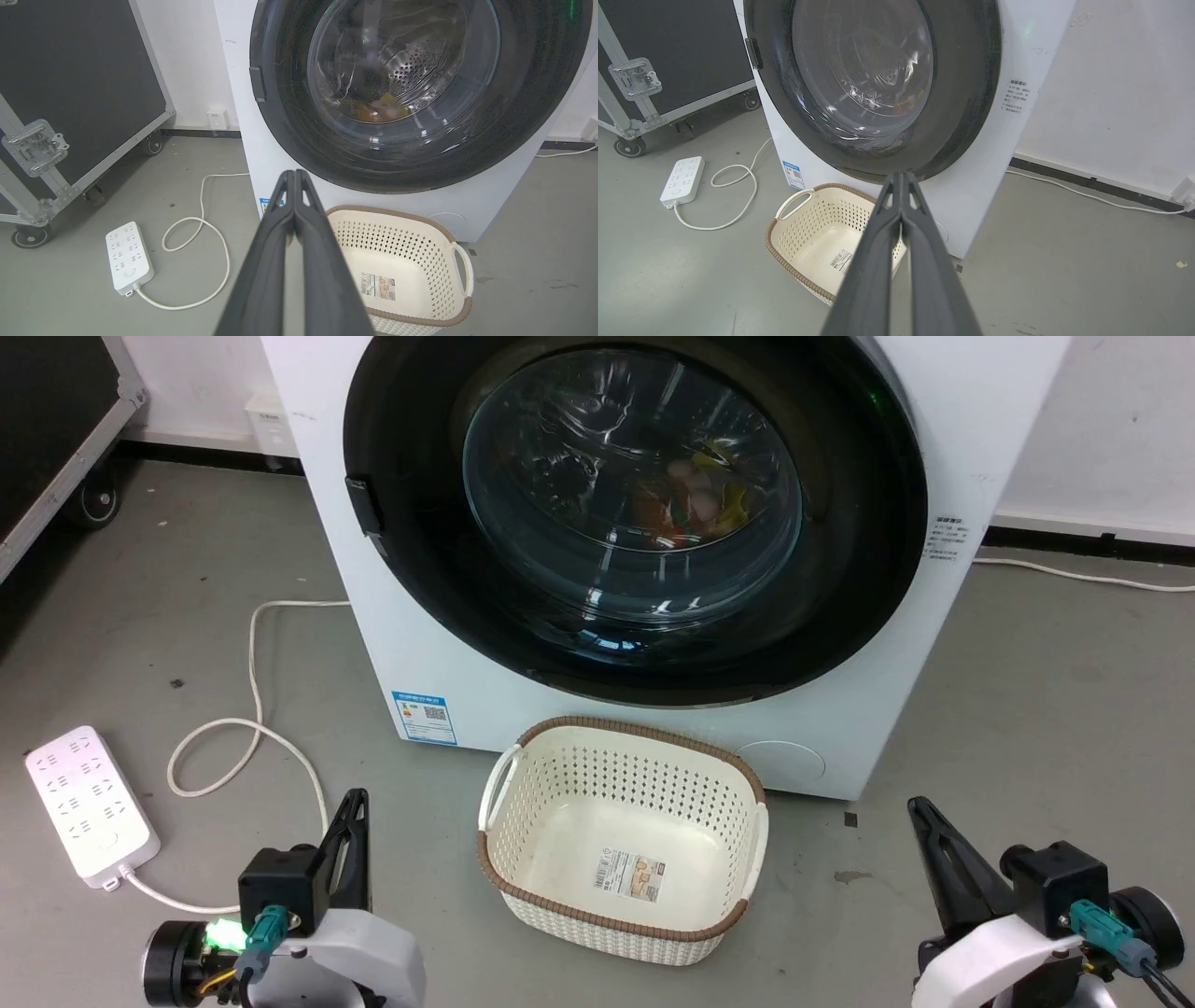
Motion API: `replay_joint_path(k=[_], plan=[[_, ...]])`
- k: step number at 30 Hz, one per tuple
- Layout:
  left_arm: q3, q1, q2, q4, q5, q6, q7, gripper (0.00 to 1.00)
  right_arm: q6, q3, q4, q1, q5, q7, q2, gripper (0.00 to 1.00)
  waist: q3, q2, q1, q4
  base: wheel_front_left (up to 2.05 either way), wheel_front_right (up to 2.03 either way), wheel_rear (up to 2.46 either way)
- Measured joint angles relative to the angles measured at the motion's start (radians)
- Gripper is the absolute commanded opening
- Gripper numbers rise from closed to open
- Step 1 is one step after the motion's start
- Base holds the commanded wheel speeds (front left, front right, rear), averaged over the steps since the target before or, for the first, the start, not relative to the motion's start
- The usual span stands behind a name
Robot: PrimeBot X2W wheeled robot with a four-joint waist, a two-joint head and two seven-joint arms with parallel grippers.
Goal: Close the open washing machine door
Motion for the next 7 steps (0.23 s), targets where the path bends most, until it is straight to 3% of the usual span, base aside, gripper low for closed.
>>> replay_joint_path(k=[7], plan=[[0.001,0.0,0.0,0.0,0.0,0.0,0.0,0.0,0.0,0.0,-0.001,0.0,0.0,0.0,0.0,0.0,0.0,0.0,0.0,0.0,0.0,0.0,0.0]])
